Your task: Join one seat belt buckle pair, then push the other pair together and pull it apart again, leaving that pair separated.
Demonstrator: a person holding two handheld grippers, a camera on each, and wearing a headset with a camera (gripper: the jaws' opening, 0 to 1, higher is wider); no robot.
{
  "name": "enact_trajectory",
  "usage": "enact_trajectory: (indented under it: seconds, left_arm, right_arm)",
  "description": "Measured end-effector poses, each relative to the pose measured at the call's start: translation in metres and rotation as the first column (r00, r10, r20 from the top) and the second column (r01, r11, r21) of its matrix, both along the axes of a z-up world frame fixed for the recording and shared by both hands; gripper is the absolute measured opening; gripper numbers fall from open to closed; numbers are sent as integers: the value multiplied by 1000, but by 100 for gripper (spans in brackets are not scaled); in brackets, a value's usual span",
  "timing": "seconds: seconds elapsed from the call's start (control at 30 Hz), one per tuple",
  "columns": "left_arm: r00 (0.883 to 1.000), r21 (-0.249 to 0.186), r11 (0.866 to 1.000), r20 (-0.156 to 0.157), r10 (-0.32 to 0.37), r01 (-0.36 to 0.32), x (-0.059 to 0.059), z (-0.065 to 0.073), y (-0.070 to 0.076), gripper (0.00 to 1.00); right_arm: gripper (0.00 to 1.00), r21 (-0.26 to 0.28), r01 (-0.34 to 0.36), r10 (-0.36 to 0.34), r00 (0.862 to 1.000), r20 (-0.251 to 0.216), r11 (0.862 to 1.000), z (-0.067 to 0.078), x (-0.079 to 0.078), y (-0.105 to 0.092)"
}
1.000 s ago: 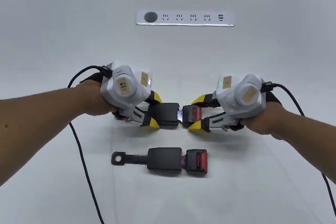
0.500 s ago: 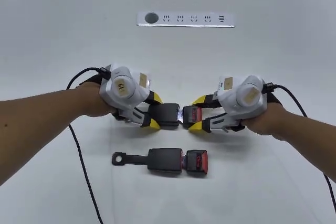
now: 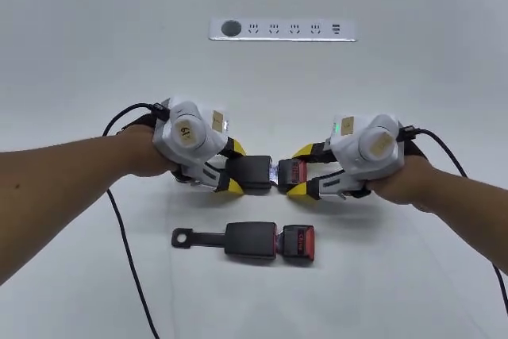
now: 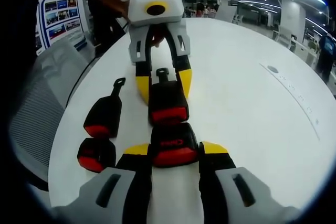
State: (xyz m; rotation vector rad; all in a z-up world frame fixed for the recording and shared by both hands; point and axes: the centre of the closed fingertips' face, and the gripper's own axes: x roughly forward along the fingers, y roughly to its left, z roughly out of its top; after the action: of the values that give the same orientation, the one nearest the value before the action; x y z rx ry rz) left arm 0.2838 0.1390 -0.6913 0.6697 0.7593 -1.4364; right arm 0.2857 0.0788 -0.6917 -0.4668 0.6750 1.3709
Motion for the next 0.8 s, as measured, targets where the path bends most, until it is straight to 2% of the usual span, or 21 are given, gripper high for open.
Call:
enact_trajectory:
  seconds: [0.2, 0.8]
  left_arm:
    - [1000, 4, 1000, 1, -15, 15, 0, 1, 3, 33]
    - [1000, -21, 1000, -1, -5, 5, 0, 1, 2, 33]
  right_arm:
    - [33, -1, 1, -1, 1000, 2, 1000, -2, 2, -11]
    - [33, 11, -8, 8, 1000, 9, 1000, -2, -2, -22]
